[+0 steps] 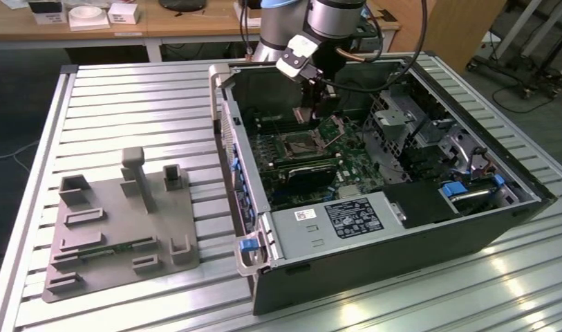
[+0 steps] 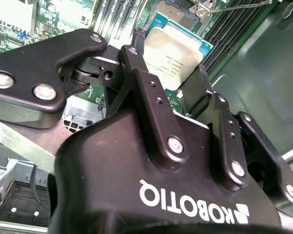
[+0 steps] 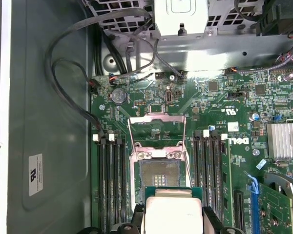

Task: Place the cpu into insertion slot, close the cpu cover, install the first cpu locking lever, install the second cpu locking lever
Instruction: 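Place the cpu into insertion slot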

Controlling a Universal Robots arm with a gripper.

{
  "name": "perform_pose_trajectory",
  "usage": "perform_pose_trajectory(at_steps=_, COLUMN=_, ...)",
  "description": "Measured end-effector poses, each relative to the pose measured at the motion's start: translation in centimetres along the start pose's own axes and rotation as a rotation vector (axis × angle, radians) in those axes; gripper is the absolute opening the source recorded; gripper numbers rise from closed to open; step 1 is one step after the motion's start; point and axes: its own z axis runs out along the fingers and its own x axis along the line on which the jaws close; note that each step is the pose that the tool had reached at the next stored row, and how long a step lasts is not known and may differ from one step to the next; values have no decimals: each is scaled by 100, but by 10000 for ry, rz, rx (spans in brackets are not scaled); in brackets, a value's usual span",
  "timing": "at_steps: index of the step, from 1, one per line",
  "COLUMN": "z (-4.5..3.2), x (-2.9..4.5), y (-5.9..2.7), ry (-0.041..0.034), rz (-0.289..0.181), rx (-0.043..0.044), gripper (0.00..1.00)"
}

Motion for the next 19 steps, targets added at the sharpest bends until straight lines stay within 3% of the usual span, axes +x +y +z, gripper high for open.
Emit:
perform_pose_trajectory(at_steps=5, z=49, x=23, y=-2, ry=1, rz=-320, rx=7, gripper=54)
perform_pose_trajectory(at_steps=12, z=137, x=39, y=13, ry=-2, rz=-345, rx=3, gripper=54)
perform_pose_trajectory(at_steps=17, z=168, x=46, y=13, ry=-36, rz=-351, rx=-228, gripper=54)
perform_pose_trajectory(at_steps=19, z=188, x=55, y=12, ry=-41, rz=-351, rx=-258, gripper=54)
